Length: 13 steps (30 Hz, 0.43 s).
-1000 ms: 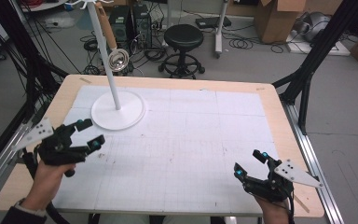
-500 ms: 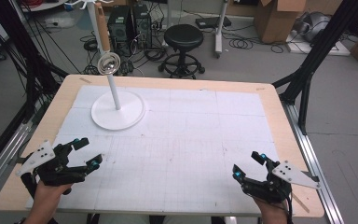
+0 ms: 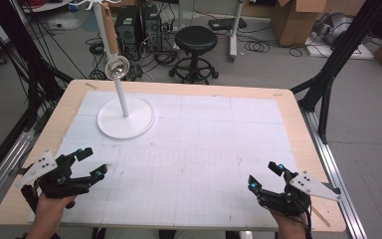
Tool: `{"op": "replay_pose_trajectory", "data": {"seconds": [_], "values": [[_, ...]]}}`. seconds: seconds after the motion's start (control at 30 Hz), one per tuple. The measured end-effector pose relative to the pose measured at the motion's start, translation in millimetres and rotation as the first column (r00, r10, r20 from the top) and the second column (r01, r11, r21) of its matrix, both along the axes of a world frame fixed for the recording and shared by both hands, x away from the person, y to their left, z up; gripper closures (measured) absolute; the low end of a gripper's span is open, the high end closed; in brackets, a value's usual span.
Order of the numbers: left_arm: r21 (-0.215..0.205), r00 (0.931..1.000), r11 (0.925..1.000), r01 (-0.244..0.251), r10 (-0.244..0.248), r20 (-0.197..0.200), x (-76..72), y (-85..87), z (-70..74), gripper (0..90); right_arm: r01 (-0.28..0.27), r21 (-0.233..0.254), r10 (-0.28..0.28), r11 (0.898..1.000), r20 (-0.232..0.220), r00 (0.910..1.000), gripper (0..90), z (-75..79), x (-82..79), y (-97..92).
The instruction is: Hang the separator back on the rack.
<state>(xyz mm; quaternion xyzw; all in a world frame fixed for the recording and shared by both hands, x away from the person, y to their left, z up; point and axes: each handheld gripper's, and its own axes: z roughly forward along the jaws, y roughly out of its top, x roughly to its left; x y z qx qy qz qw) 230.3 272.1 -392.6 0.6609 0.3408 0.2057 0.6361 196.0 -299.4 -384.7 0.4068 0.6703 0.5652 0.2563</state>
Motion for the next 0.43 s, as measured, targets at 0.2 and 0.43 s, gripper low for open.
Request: {"op": "replay_pose_trajectory", "data": {"seconds": [0.2,0.43], "values": [[-0.01,1.0,0.9999,-0.005,0.005,-0.002,0.4,0.6,-0.3,17.9,-0.001,-0.005,0.001,1.0,-0.003,1.0,15.9,-0.5,0.6,-0.3],[-0.013,1.0,0.9999,-0.007,0.007,-0.004,0.9,0.3,-0.2,17.9,-0.002,-0.007,0.002,1.0,-0.006,1.0,15.9,-0.7,1.2,-0.8]]}}
